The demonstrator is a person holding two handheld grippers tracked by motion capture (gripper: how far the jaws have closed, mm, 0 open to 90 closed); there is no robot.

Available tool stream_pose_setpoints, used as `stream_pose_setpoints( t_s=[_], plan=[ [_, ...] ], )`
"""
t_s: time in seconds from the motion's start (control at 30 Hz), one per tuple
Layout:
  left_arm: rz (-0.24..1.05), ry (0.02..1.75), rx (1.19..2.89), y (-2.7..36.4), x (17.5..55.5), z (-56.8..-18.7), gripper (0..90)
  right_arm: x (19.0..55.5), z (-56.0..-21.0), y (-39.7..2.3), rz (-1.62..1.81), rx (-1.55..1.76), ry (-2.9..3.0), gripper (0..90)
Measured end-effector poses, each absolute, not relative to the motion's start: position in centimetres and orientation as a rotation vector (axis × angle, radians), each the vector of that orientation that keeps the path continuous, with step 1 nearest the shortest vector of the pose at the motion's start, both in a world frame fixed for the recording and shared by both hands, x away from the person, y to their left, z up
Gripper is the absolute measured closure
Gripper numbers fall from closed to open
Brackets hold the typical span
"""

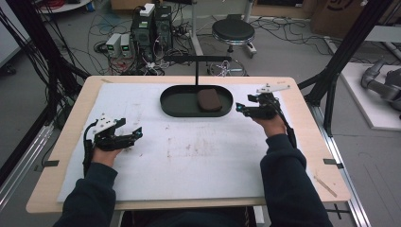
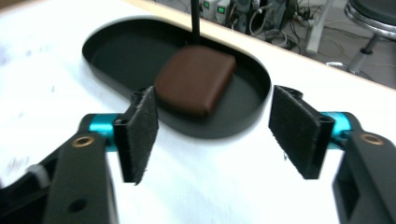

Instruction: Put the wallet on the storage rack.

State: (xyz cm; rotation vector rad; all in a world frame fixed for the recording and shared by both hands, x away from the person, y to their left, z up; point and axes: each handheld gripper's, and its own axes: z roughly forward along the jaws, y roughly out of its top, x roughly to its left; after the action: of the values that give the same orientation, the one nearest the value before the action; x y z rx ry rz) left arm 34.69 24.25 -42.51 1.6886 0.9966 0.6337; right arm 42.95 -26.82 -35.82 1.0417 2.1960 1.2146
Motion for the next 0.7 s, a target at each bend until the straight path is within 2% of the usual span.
stream_pose_setpoints(
  t_s=[0.17,0.4,0.7],
  plan=[
    [0.646,0.992,1.669,24.4,34.5,-42.2,20.1,39.6,-37.4,-29.1,1.18,0.994,2.184,21.6],
    [0.654,0.986,1.674,24.4,34.4,-42.2,20.1,37.4,-40.3,-31.8,1.19,1.1,2.146,20.7],
    [0.656,0.967,1.677,24.2,34.2,-41.9,20.1,36.5,-40.4,-32.2,1.154,1.102,2.086,20.7]
  ],
)
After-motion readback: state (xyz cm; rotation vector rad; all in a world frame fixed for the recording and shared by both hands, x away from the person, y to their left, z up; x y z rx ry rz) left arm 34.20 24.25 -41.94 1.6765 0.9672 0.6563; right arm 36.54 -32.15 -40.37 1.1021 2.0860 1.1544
